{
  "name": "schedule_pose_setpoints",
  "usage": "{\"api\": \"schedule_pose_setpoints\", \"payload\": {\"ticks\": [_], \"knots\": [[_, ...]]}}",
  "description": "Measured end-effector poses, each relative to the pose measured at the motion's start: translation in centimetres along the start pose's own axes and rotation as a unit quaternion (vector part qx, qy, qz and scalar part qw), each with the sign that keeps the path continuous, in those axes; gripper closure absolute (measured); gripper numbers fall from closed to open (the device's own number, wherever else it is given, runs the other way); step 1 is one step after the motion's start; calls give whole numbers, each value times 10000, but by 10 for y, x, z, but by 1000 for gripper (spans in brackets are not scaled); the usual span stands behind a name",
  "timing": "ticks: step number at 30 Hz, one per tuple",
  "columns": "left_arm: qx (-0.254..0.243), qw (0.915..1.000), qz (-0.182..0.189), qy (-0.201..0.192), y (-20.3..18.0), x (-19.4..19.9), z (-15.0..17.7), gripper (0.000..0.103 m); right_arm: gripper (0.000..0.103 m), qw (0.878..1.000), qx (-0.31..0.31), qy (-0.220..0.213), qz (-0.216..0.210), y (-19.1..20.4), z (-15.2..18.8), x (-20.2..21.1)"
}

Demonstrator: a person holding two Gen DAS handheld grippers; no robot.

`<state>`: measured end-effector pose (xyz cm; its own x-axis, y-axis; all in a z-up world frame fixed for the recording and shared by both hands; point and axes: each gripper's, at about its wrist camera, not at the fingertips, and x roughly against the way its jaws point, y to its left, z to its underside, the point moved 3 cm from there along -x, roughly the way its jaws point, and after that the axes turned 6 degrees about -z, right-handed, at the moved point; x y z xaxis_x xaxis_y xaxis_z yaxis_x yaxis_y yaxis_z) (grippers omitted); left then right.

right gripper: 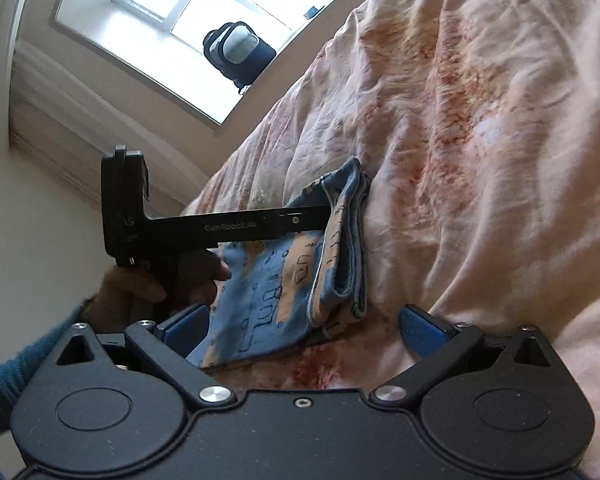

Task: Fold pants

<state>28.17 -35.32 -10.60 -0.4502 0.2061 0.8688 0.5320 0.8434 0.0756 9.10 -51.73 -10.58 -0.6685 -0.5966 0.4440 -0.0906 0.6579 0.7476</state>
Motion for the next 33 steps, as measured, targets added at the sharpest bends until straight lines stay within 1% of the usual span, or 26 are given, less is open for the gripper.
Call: {"api": "schedule_pose_setpoints", "payload": {"ticks": [1, 2, 3, 4, 5, 6, 7, 9, 11, 13, 14, 15, 17, 19, 21, 24, 25, 28, 31, 33], "knots": [[30, 9999, -16, 110, -2, -2, -5, 0, 6, 9999, 90, 9, 97, 3, 1, 1], [80, 9997, -53, 238, -1, -1, -8, 0, 12, 9997, 132, -8, 196, 6, 1, 0], [137, 9992, -126, 360, 0, 2, -11, 0, 21, 9996, 110, -47, 259, 8, 0, 0], [168, 9988, -189, 428, 3, 6, -14, 0, 28, 9996, 37, -85, 271, 10, 1, 0], [189, 9986, -229, 443, 2, 10, -16, 0, 43, 9995, -77, -123, 271, 11, 0, -1], [213, 9987, -217, 418, 1, 15, -19, 0, 55, 9993, -182, -147, 305, 11, -1, -1], [233, 9988, -168, 399, 5, 24, -23, 0, 60, 9989, -223, -150, 371, 12, -2, -2], [284, 9988, 59, 402, 1, 34, -27, 0, 77, 9978, -116, -138, 632, 16, -3, -5], [321, 9979, 339, 458, -4, 42, -31, 0, 83, 9960, 141, -146, 867, 25, -2, -4], [344, 9963, 573, 539, -9, 47, -35, 1, 85, 9913, 615, -138, 1158, 39, 2, -7], [367, 9951, 700, 601, -12, 49, -37, 1, 85, 9857, 991, -95, 1359, 49, 3, -10], [399, 9940, 783, 656, -15, 48, -39, 1, 86, 9767, 1442, -44, 1588, 61, 7, -14], [496, 9917, 906, 763, -17, 50, -42, 2, 86, 9486, 2426, 56, 2032, 87, 16, -26], [538, 9914, 880, 810, -20, 52, -44, 5, 86, 9159, 3223, 137, 2387, 107, 26, -37], [502, 9921, 811, 815, -20, 54, -45, 10, 86, 8878, 3819, 212, 2558, 120, 35, -49], [378, 9935, 703, 808, -20, 60, -44, 14, 86, 8592, 4329, 354, 2702, 132, 43, -58], [345, 9940, 675, 784, -20, 62, -45, 14, 86, 8534, 4427, 390, 2726, 133, 46, -60], [123, 9961, 606, 623, -22, 69, -45, 14, 86, 8455, 4569, 486, 2722, 136, 48, -65], [-413, 9963, 563, 511, -34, 76, -39, 14, 86, 8352, 4732, 575, 2742, 141, 54, -70], [-516, 9964, 481, 473, -38, 76, -36, 18, 86, 8311, 4786, 605, 2767, 142, 55, -73]]}}
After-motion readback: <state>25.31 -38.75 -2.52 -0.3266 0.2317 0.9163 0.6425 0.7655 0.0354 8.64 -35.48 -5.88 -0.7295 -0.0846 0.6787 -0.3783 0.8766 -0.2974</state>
